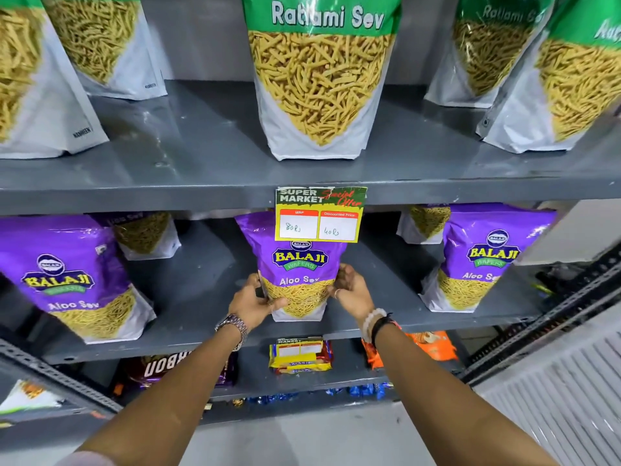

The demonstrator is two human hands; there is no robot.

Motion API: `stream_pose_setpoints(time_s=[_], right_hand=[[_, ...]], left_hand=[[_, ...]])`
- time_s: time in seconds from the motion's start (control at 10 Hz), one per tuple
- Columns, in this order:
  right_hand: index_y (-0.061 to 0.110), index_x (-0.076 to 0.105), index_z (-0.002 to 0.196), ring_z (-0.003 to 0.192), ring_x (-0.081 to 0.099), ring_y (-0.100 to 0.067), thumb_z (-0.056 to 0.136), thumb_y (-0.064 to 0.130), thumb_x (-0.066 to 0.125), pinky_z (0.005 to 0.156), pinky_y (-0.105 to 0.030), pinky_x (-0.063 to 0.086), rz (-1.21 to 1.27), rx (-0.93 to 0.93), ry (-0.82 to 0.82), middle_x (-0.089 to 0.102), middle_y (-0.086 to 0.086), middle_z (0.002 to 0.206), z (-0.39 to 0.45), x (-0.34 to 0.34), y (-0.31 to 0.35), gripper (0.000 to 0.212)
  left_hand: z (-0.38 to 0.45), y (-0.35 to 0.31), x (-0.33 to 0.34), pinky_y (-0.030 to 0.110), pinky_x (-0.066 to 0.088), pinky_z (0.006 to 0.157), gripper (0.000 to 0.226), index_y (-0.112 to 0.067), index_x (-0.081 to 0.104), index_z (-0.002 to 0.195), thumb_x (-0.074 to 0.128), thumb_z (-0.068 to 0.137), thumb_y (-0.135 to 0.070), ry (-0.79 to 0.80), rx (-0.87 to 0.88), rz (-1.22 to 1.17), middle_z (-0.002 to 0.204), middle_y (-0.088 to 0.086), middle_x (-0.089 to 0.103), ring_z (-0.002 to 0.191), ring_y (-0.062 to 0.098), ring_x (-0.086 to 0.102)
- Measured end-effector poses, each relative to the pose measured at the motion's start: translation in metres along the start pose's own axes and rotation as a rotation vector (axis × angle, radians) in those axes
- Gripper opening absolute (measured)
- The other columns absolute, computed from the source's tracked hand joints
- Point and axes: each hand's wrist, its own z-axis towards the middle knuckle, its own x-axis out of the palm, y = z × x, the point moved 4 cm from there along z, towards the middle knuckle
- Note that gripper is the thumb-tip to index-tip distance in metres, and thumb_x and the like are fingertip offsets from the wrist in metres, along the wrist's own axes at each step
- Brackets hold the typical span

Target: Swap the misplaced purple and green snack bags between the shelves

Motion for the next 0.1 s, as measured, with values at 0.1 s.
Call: stream_pose_setpoints(time_s=[0.1], right_hand=[[0.0,0.046,0.123,0.118,0.05,-0.024,0.084,-0.01,0.047,0.097,-0.032,0.043,0.064,-0.052,-0.232,0.052,-0.013,0.128,-0.0067,-0.0172,0.0162,0.04]], left_hand=[[-0.0146,-0.0006,-0.0138,0.041,0.052,0.092,0.062,-0.021,0.043,0.129,0.066,0.075,-0.041,-0.187,0.121,0.05,0.129,0.01,0.06,0.111,0.026,0.062]])
